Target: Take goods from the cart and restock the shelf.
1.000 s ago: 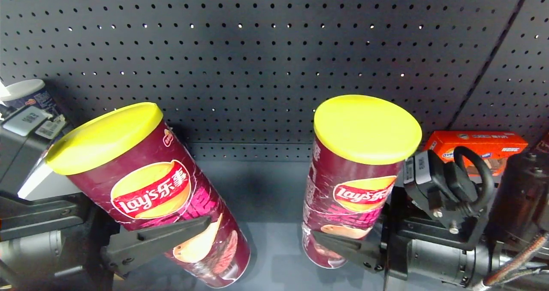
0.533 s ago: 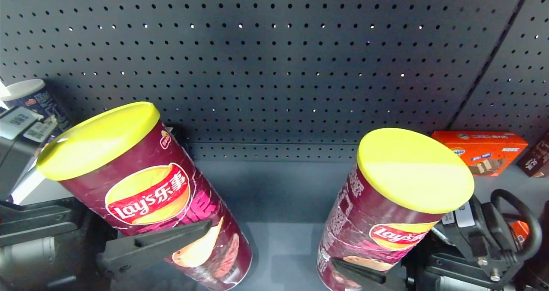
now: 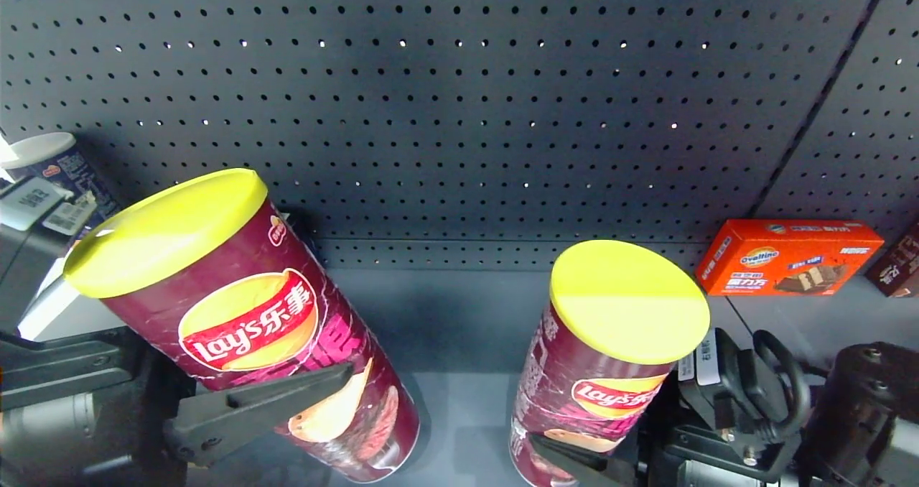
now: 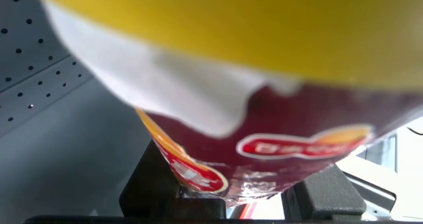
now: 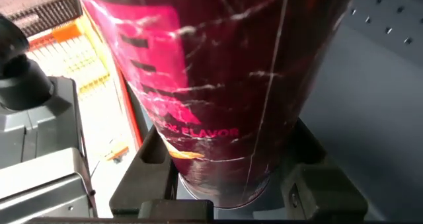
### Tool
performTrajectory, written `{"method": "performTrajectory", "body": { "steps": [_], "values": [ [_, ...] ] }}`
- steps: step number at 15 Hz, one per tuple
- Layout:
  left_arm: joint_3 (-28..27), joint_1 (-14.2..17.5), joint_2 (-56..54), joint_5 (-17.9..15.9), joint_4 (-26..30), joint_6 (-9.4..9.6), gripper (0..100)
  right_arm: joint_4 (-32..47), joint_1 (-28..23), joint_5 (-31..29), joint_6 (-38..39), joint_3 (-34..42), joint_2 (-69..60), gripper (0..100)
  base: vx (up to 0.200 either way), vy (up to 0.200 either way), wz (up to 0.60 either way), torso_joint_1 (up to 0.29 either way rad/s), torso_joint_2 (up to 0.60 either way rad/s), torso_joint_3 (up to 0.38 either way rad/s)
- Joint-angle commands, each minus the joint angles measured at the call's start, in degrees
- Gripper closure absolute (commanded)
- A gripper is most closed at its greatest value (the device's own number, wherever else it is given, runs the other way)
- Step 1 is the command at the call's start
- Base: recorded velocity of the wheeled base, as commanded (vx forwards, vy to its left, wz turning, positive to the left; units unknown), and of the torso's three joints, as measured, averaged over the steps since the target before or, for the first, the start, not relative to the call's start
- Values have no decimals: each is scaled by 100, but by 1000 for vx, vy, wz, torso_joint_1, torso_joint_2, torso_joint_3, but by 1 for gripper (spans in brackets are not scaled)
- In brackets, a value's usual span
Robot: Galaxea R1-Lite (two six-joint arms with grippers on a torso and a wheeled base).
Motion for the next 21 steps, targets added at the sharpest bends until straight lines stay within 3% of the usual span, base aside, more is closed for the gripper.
{"method": "performTrajectory", "body": {
  "steps": [1, 14, 21],
  "values": [
    [5, 1, 16, -1, -7, -1, 100, -41, 1, 4, -3, -11, 283, 100, 0, 0, 0, 0, 0, 0],
    [14, 19, 7, -1, 10, -1, 100, -551, 10, 30, -12, 7, 766, 100, 0, 0, 0, 0, 0, 0],
    [14, 1, -2, -10, -7, -1, 100, -551, 1, 30, -56, 719, -411, 100, 0, 0, 0, 0, 0, 0]
  ]
}}
